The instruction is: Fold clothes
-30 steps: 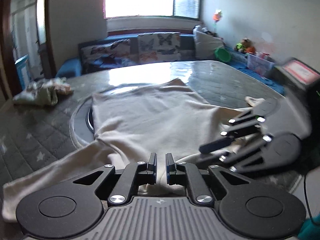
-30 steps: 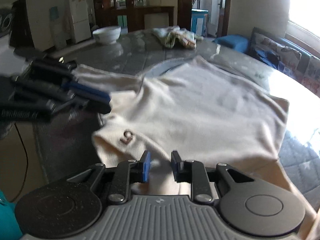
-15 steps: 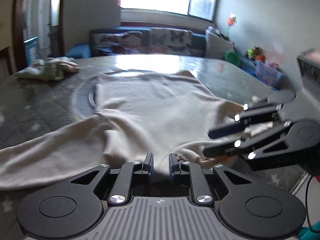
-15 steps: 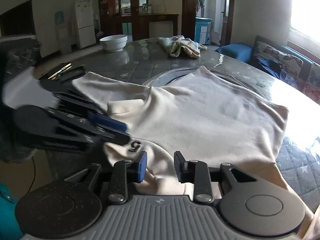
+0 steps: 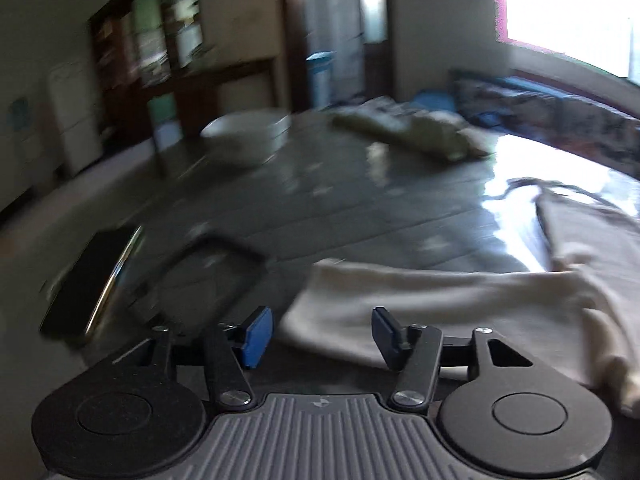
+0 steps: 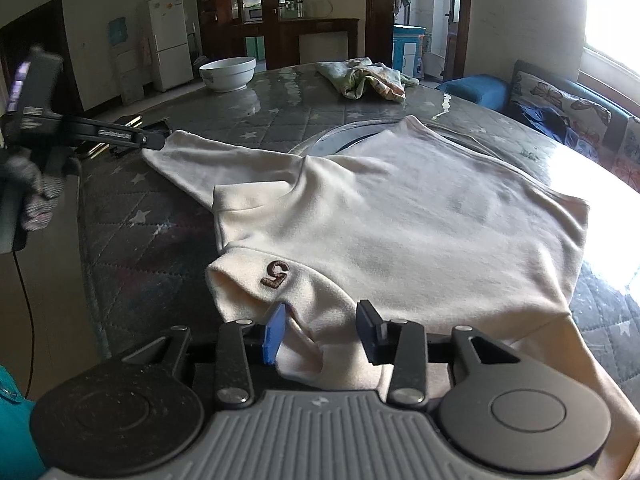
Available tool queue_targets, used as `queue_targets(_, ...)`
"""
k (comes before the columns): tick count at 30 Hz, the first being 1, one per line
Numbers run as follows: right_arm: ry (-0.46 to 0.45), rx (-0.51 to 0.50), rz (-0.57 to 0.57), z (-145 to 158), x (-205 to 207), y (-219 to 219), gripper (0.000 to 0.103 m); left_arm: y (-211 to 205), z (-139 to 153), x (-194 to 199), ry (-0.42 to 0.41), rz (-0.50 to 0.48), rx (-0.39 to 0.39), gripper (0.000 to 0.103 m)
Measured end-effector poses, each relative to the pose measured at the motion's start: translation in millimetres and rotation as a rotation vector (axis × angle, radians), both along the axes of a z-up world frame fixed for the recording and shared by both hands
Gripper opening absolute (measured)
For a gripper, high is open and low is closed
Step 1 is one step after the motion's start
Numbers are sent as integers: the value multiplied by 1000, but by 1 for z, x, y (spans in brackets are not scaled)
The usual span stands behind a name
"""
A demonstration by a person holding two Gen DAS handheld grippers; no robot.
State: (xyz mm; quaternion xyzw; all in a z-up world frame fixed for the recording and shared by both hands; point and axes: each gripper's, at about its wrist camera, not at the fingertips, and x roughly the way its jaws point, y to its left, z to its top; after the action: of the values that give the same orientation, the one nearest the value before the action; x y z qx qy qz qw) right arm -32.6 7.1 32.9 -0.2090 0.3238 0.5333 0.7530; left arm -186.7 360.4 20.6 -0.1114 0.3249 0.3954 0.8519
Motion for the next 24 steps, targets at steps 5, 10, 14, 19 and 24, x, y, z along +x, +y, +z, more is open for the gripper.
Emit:
queue_targets(5, -2, -6, -4, 1, 0, 0, 40, 10, -11, 2, 3, -9, -35, 36)
queue_targets(10, -5, -11, -2, 0, 0, 1, 44, 14, -5, 17, 8, -51, 21, 5)
queue_targets(14, -8, -12, -2, 0, -2, 1, 45, 22, 6, 38, 7, -67, 138, 5)
queue_targets(19, -8, -15, 1, -1, -2, 1, 47, 31, 13, 61, 23, -93, 269, 5)
queue_targets(24, -9, -13, 1, -2, -1, 2, 50, 33, -5, 82, 105, -129, 379, 5)
